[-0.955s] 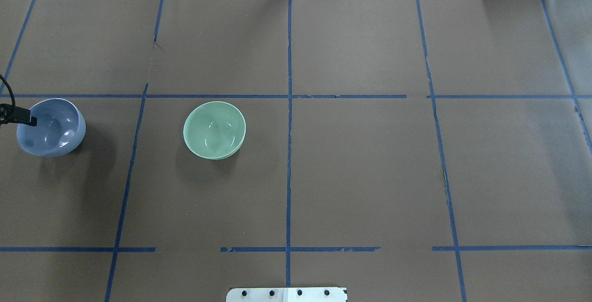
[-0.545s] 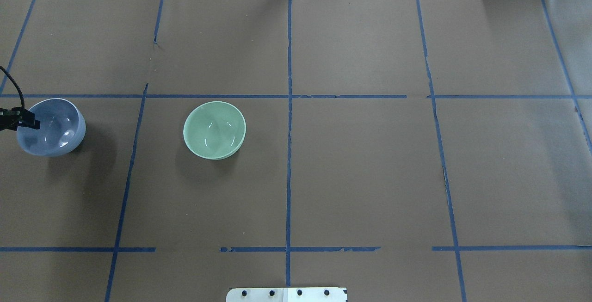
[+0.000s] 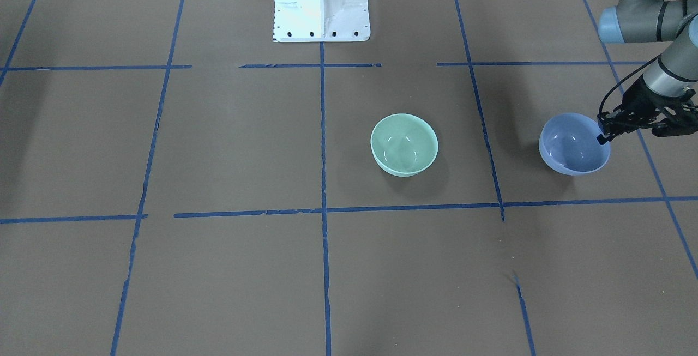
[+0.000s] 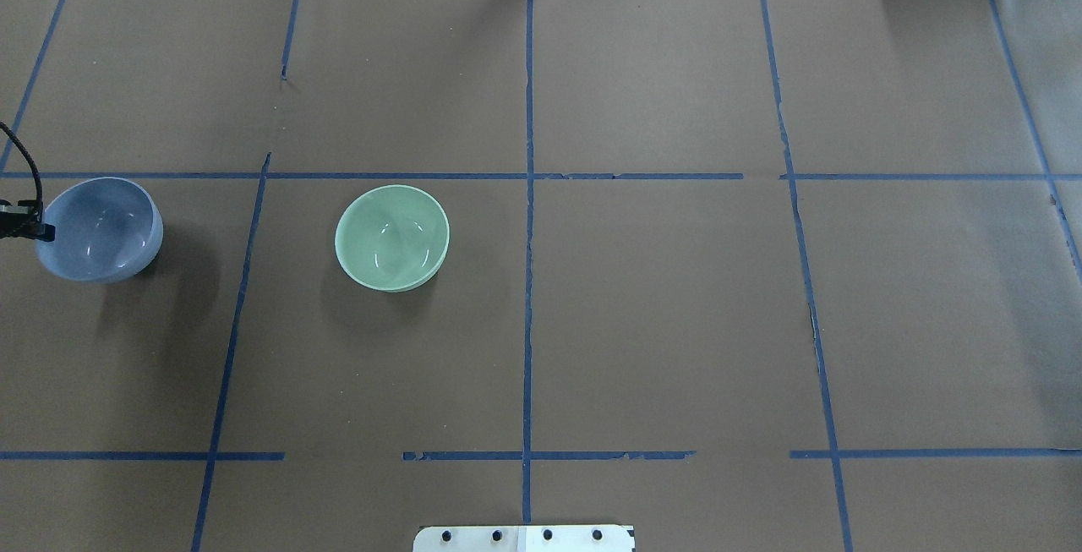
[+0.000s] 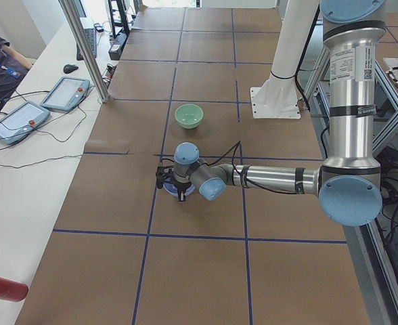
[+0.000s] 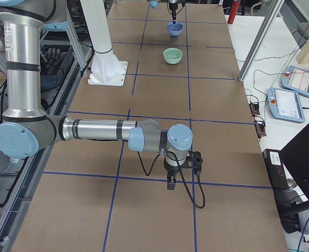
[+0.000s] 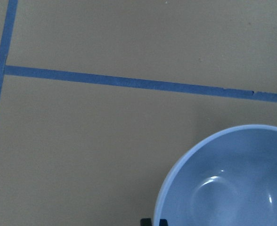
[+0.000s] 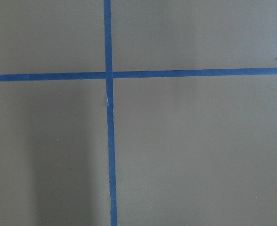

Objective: Stack blue bowl on green bowl
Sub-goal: 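Lift the blue bowl with the left gripper and carry it over the green bowl, then lower the blue bowl into the green bowl and open the left gripper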

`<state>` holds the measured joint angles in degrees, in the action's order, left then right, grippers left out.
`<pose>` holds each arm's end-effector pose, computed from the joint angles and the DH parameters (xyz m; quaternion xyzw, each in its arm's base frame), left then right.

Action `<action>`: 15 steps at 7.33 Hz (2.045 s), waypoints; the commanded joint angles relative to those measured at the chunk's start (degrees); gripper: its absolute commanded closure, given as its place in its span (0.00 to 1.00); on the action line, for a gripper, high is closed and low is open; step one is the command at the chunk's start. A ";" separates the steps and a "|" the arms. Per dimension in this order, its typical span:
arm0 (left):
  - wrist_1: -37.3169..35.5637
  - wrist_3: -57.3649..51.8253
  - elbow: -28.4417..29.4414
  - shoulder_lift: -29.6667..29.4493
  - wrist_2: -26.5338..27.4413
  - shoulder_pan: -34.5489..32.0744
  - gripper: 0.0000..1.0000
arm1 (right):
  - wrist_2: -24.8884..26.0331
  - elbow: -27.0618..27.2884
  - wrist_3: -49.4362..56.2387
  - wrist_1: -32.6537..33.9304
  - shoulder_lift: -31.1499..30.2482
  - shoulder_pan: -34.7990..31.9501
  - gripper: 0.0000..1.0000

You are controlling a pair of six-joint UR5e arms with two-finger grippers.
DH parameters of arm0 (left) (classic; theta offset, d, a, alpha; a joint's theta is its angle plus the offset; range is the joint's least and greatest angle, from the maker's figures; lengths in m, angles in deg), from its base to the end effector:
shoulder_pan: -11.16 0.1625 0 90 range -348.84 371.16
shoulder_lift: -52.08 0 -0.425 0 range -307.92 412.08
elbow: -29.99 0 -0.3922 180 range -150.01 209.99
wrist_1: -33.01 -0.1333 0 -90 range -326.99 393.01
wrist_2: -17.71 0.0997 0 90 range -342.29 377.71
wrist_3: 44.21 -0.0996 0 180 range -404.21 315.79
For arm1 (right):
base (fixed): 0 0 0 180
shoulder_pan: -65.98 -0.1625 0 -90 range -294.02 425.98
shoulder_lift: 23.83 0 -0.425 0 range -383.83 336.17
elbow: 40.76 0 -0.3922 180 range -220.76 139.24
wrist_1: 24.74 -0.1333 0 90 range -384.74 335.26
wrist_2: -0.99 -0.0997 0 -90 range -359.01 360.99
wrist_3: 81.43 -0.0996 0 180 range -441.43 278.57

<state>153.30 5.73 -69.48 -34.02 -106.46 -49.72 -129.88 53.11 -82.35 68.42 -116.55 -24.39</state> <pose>0.1711 -0.4662 0.5568 0.0491 0.4029 -0.0754 0.9108 0.0712 -0.4685 0.6579 -0.0181 -0.3490 0.0167 0.9368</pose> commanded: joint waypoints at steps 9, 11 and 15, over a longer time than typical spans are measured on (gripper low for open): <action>-23.96 40.33 -11.02 -25.78 9.81 21.49 1.00 | 0.00 0.00 -0.05 0.00 0.00 0.02 0.00; -23.78 40.42 -8.03 -25.78 10.97 22.46 1.00 | 0.00 0.00 -0.05 0.00 0.00 -0.07 0.00; -23.34 40.42 -6.62 -25.87 11.14 23.35 1.00 | 0.00 0.00 -0.05 0.00 0.00 0.02 0.00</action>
<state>129.84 46.14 -76.43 -59.86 -95.38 -26.55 -129.88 53.11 -82.39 68.42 -116.55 -24.40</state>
